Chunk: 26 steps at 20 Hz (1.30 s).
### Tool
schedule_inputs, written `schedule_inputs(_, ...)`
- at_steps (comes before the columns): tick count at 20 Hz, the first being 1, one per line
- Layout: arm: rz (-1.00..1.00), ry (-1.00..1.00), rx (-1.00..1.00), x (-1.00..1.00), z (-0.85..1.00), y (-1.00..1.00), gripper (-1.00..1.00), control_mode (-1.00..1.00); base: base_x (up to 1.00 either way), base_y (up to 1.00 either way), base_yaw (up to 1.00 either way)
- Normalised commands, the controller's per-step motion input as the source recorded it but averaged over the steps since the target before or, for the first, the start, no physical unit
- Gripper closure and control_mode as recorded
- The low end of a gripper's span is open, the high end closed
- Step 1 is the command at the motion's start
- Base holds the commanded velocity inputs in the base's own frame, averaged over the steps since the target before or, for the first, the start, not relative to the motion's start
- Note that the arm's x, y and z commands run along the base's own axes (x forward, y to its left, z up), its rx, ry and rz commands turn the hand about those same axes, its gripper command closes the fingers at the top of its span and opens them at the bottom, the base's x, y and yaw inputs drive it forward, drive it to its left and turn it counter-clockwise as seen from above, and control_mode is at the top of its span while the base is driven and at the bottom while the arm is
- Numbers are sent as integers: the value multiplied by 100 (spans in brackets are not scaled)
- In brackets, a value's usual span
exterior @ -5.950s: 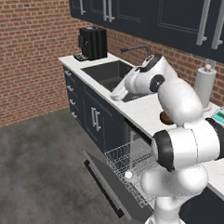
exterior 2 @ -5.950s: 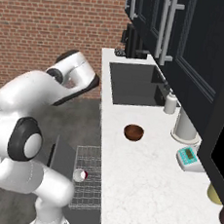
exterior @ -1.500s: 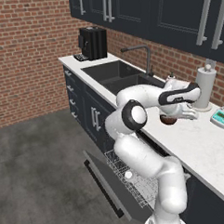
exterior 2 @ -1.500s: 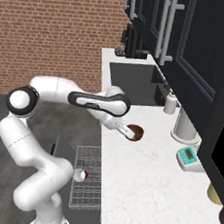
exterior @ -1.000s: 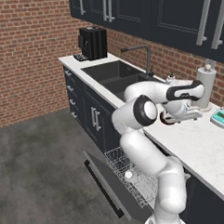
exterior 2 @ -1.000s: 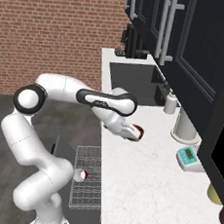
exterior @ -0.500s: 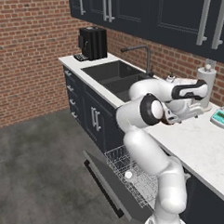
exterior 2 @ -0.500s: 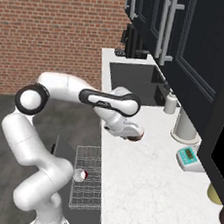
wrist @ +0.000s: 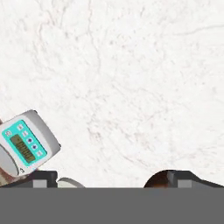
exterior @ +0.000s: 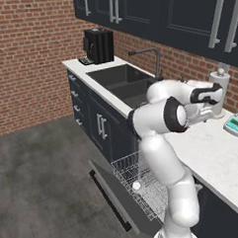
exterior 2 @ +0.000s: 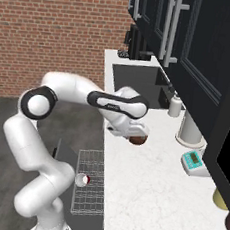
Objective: Pick up the cup and bowl from the counter, place them in the dishwasher, and close the dishwasher door.
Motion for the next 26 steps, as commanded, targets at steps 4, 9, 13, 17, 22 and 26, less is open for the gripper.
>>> schedule_inputs(4, 0, 18, 36, 82, 77, 9, -100, -100, 0, 0, 0)
schedule_inputs(9, 0, 29, 35, 81, 57, 1, -100, -100, 0, 0, 0)
schedule_inputs(13, -2, 42, 33, 70, 30, 0, -100, -100, 0, 0, 0)
schedule_inputs(17, -5, 45, 34, 64, 26, -3, -100, -100, 0, 0, 0)
schedule_inputs(22, -5, 40, 33, 73, 41, -3, -100, -100, 0, 0, 0)
schedule_inputs(26, -6, 33, 31, 75, 57, -1, -100, -100, 0, 0, 0)
